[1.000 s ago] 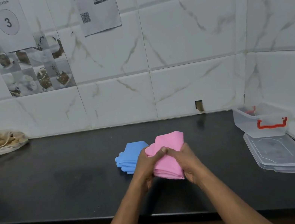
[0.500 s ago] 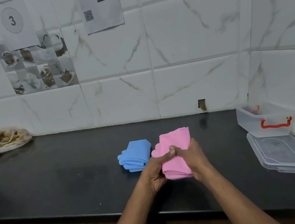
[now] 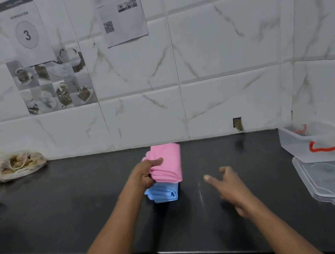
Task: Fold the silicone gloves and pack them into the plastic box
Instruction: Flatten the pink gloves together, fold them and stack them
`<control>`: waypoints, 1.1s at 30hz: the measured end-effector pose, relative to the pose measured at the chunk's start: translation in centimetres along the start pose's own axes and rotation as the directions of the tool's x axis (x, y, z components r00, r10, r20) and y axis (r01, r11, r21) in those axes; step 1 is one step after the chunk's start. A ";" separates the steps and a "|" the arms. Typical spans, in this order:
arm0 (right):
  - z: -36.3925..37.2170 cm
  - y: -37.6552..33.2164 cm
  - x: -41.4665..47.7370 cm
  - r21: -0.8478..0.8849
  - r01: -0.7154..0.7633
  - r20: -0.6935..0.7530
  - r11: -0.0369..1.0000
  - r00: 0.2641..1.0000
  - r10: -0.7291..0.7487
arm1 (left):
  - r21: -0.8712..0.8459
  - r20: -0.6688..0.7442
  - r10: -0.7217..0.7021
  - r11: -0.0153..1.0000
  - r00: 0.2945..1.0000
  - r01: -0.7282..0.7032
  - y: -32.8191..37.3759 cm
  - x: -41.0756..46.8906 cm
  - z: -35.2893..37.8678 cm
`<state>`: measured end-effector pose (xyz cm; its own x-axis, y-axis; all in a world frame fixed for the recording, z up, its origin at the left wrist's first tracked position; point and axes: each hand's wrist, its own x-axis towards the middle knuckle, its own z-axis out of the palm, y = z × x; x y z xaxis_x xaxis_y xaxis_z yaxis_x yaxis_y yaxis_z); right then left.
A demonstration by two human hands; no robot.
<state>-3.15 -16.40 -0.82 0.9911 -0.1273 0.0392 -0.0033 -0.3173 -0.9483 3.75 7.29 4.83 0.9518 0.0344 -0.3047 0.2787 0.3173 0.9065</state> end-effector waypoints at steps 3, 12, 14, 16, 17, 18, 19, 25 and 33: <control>-0.7 2.5 -0.8 -0.148 -0.021 -0.045 0.989 0.999 0.014 | 0.158 -0.058 -0.084 0.983 0.995 0.092 0.5 1.7 -1.5; -0.9 4.1 -1.6 -0.294 0.055 -0.108 0.954 0.990 -0.091 | 0.513 -0.276 0.129 0.858 0.953 0.032 0.1 3.6 -0.7; -0.9 4.5 -1.5 -0.297 0.064 -0.124 0.953 0.987 -0.105 | 0.561 -0.351 0.228 0.828 0.908 0.010 -0.7 3.6 -0.8; -0.7 4.7 -1.6 -0.300 0.092 -0.118 0.949 0.984 -0.132 | 0.609 -0.427 0.298 0.793 0.854 0.028 -2.1 3.4 -0.9; -0.6 4.8 -1.7 -0.298 0.110 -0.109 0.948 0.983 -0.148 | 0.669 -0.436 0.358 0.743 0.826 0.031 -2.8 3.2 -0.9; -0.5 4.9 -1.7 -0.299 0.126 -0.101 0.946 0.982 -0.163 | 0.767 -0.402 0.455 0.642 0.794 0.021 -3.3 3.0 -0.8; -0.4 4.9 -1.7 -0.303 0.139 -0.095 0.943 0.980 -0.175 | 0.881 -0.314 0.571 0.473 0.758 0.009 -3.5 2.9 -0.8; -0.4 5.1 -1.7 -0.309 0.172 -0.097 0.935 0.973 -0.211 | 0.851 0.518 0.375 -0.132 0.769 -0.509 -4.2 1.5 -3.2; -0.1 5.3 -1.7 -0.309 0.229 -0.077 0.923 0.961 -0.264 | 0.757 0.602 0.209 -0.457 0.771 -0.467 -4.1 0.5 -5.1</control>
<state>-4.82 -17.93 -5.90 0.9434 -0.1113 0.3125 0.1824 -0.6127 -0.7689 2.43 10.85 -0.56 0.8687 -0.4777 0.1309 -0.4754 -0.8783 -0.0506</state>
